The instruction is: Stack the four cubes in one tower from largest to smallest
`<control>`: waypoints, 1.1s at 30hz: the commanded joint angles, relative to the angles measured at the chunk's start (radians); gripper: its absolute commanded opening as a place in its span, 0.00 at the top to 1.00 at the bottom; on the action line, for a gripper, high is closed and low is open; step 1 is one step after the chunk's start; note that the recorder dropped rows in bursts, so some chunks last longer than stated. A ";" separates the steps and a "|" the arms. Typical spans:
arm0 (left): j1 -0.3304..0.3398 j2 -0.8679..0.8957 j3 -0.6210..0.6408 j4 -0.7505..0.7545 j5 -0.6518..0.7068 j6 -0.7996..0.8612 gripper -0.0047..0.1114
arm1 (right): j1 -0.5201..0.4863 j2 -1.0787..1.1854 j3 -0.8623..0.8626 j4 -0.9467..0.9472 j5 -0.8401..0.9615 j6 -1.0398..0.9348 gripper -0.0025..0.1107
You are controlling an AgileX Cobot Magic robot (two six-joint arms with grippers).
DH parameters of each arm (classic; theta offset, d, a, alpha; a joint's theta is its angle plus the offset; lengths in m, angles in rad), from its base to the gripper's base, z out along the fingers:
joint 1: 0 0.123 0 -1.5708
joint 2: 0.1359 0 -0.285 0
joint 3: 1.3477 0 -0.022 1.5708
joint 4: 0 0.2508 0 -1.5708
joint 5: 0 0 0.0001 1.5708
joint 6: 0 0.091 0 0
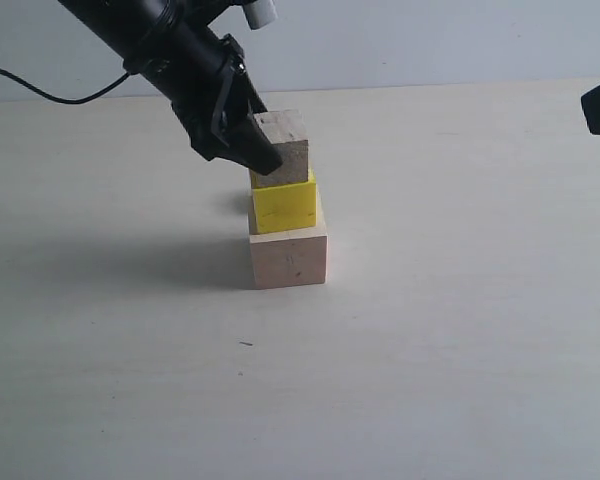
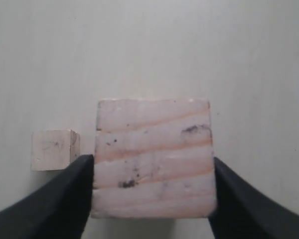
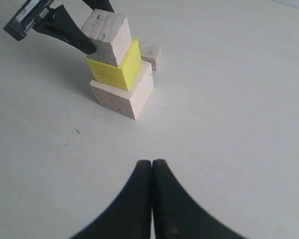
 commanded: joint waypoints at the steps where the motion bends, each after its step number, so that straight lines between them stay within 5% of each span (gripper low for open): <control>1: -0.005 -0.016 0.000 -0.007 -0.007 -0.002 0.39 | -0.002 -0.008 0.004 0.002 -0.004 -0.006 0.98; 15: -0.003 -0.140 0.000 0.039 0.035 -0.119 0.35 | -0.002 -0.008 0.004 0.003 -0.002 -0.006 0.98; 17: -0.003 -0.159 0.000 0.096 0.035 -0.192 0.43 | -0.002 -0.008 0.004 0.003 -0.002 -0.006 0.98; 23: -0.001 -0.182 0.000 0.287 0.067 -0.312 0.96 | -0.002 -0.008 0.004 -0.001 -0.012 -0.005 0.98; 27: 0.020 -0.179 0.026 0.282 0.052 -0.341 0.96 | -0.002 -0.008 0.004 -0.044 -0.016 0.049 0.98; 33: 0.105 -0.161 0.152 0.055 -0.059 -0.183 0.96 | -0.002 -0.008 0.004 -0.041 -0.018 0.059 0.98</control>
